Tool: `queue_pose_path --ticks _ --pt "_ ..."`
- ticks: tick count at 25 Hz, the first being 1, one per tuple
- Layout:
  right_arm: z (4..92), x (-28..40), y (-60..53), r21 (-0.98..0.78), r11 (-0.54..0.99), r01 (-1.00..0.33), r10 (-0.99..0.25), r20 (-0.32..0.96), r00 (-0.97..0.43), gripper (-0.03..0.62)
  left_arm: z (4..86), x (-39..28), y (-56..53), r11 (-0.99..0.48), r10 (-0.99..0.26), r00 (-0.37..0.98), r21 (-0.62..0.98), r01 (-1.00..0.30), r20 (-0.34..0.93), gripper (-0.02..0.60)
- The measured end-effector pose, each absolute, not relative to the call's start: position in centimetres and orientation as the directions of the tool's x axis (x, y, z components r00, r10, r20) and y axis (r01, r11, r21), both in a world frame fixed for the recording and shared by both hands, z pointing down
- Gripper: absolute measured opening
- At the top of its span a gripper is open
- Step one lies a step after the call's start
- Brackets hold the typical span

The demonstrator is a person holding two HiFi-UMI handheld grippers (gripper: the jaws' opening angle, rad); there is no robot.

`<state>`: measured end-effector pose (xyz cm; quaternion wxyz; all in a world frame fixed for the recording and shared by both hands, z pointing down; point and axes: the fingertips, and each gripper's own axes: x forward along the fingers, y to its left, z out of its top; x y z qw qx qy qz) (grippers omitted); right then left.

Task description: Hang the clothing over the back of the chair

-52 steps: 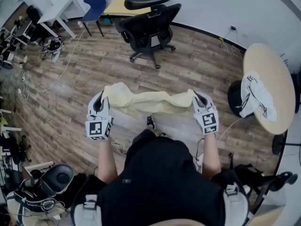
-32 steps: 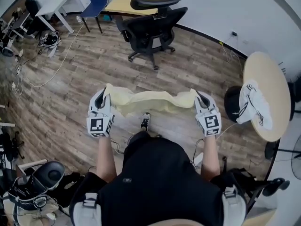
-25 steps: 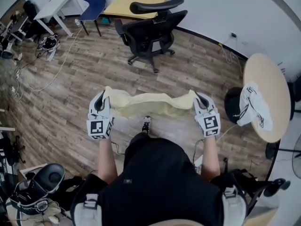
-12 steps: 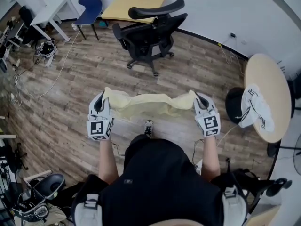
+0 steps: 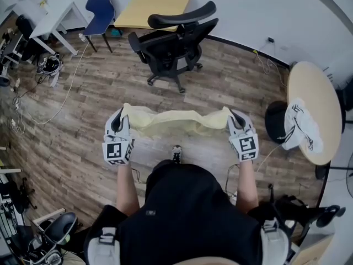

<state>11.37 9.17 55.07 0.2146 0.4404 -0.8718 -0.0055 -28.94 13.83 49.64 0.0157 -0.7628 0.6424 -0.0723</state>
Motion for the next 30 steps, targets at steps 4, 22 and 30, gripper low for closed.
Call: queue_pose_path --ticks 4,22,30 --pt "55.1 10.8 8.4 0.200 0.592 -0.780 -0.782 0.374 -0.498 0.000 49.6 -29.6 11.9 -0.199 -0.978 0.190 -0.114 -0.973 0.088 0.003" --pt "56.4 9.8 5.6 0.216 0.521 -0.826 -0.816 0.410 -0.408 0.000 50.2 -30.9 4.5 -0.311 -0.950 0.303 -0.123 -0.942 0.081 0.003" --pt "56.4 9.9 5.1 0.219 0.489 -0.845 -0.833 0.404 -0.377 0.000 49.9 -30.7 2.8 -0.348 -0.937 0.341 -0.133 -0.928 0.073 0.003"
